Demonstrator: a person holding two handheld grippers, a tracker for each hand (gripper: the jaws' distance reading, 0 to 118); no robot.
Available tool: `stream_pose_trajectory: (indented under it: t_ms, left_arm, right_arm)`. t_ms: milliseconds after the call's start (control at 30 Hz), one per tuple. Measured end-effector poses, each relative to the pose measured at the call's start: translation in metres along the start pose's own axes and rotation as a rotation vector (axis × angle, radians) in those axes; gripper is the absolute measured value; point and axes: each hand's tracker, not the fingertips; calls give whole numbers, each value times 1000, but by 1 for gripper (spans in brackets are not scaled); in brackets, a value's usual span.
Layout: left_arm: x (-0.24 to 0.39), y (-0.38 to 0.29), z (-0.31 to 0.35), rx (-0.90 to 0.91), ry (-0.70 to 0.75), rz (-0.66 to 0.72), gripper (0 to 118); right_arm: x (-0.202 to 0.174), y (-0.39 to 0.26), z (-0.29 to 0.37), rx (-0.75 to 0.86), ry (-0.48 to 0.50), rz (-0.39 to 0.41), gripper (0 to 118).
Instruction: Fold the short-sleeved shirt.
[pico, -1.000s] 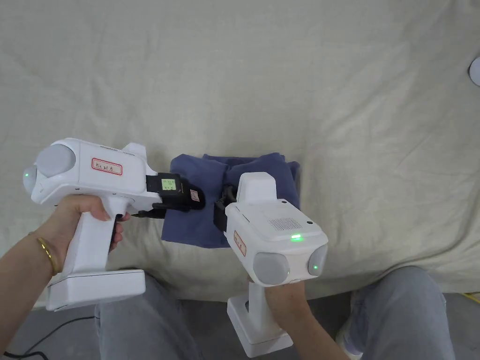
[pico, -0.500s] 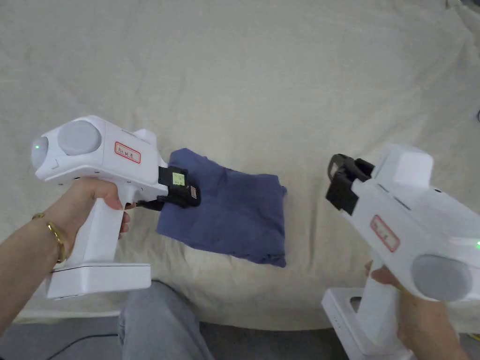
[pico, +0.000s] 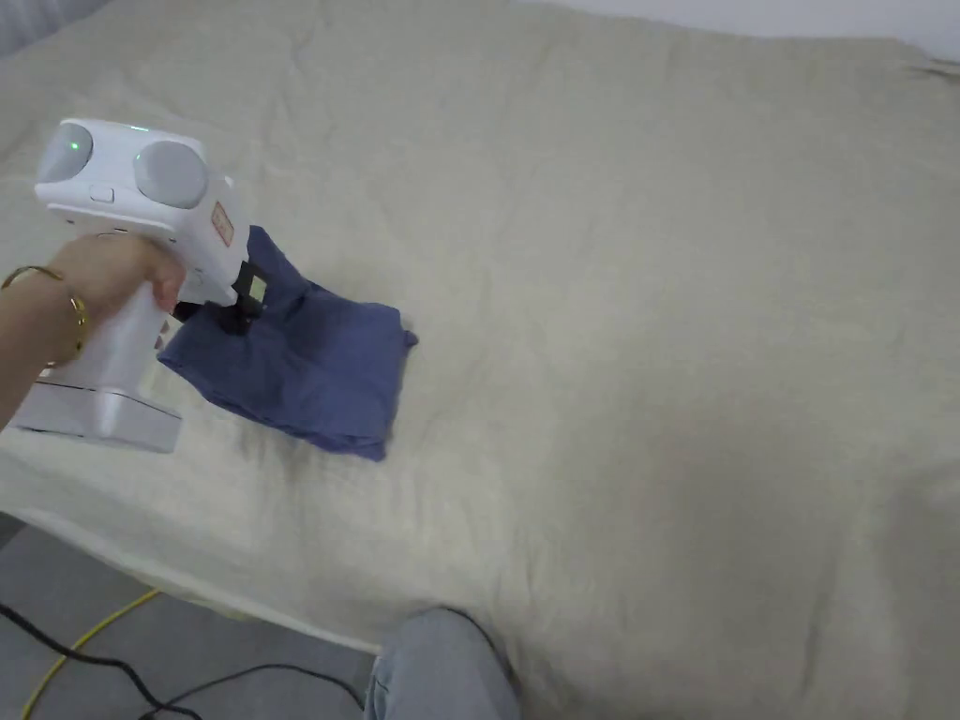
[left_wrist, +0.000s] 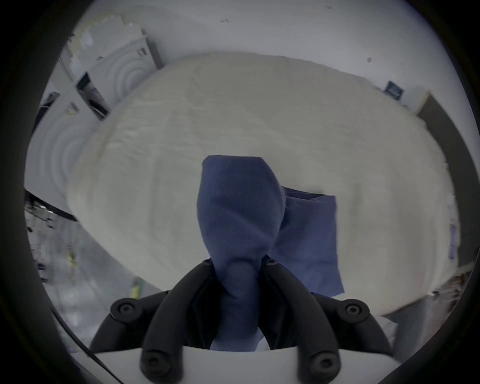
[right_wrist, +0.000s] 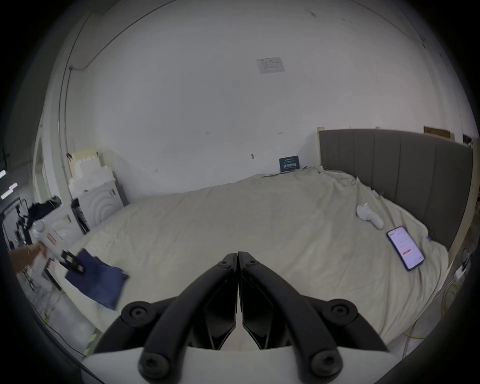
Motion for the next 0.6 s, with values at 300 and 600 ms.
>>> stream_pose_trajectory:
  t_ms: [300,600]
  left_arm:
    - [-84,40,-70,-21,402,-116,19]
    - [-114,25,-64,195,557,-48,113]
  right_arm:
    - [-14,-3,-38,-74,-50,-33,0]
    - [-21,5,-67,-90,-22,2,0]
